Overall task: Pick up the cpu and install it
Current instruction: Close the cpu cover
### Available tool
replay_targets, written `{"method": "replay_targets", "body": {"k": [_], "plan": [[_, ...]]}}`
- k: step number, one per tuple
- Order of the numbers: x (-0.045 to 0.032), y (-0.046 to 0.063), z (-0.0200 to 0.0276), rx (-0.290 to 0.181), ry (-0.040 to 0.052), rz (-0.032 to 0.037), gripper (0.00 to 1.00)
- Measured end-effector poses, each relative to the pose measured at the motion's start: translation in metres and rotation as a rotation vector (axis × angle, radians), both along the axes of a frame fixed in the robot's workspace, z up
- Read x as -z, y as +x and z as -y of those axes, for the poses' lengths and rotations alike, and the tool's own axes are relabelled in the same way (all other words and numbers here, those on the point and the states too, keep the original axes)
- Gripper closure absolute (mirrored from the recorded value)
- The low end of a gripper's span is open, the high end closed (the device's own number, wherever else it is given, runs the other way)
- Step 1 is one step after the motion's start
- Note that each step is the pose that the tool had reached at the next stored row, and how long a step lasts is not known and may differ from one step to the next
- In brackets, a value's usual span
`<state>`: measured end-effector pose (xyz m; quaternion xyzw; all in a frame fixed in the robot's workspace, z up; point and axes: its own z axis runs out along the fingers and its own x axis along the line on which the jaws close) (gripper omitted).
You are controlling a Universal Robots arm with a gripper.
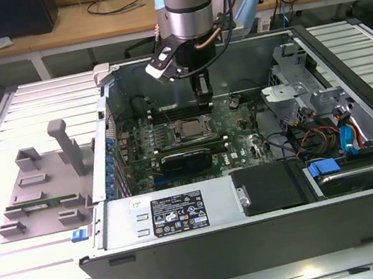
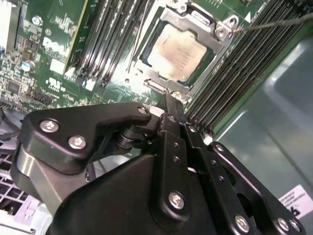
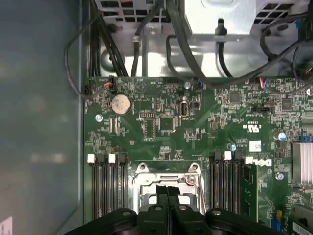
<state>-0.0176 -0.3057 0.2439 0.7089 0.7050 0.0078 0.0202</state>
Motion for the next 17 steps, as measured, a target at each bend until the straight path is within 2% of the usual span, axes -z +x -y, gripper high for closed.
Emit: {"method": "replay_targets", "body": {"k": [3,11,16,17], "plan": [[0.0027,-0.004,0.0008,0.000,-0.0001,-0.0006,0.89],[0.0089,-0.023,0.0054,0.000,0.0000,-0.0032,0.89],[0.0093,-0.024,0.0056,-0.002,-0.0001,-0.0036,0.89],[0.0094,-0.024,0.0055,-0.026,-0.0001,-0.0034,0.89]]}}
